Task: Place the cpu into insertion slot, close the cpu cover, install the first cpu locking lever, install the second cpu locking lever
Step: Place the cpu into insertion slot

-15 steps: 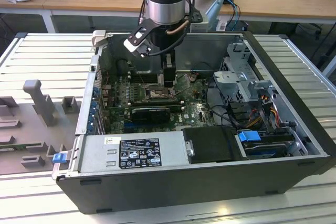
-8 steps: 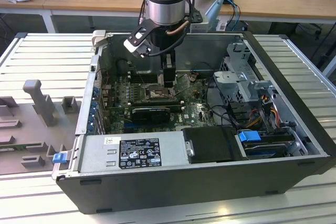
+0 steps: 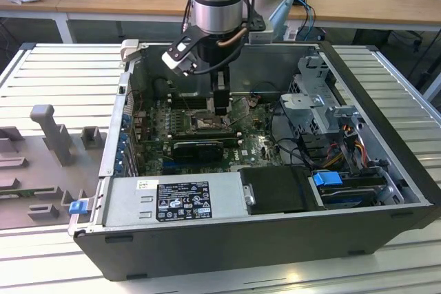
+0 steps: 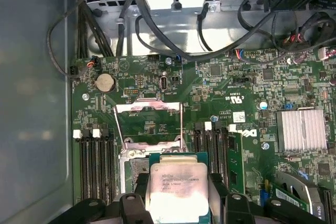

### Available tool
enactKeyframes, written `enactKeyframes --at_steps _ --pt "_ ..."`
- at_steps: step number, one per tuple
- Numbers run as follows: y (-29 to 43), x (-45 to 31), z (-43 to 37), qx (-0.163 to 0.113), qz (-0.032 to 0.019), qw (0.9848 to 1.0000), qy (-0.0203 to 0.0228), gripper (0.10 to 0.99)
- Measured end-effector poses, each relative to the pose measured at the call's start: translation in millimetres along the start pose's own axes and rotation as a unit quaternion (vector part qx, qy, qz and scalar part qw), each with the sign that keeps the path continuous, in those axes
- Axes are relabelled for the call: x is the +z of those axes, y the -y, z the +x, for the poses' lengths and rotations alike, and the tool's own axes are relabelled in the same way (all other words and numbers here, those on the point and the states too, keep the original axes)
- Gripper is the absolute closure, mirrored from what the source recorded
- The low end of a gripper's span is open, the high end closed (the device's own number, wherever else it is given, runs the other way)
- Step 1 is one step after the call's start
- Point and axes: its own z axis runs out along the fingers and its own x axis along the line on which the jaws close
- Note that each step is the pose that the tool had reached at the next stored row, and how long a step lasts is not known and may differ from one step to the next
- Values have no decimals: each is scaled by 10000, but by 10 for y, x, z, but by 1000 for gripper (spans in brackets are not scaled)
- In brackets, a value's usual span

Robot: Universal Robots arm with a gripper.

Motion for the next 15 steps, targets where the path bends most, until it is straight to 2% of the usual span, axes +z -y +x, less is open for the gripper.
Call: enactKeyframes --at_steps 4,10,15 --pt "2 10 -1 197 -3 9998 18 557" --pt "10 28 5 207 -4 9998 18 557" --pt "54 102 8 117 -1 9999 4 557"
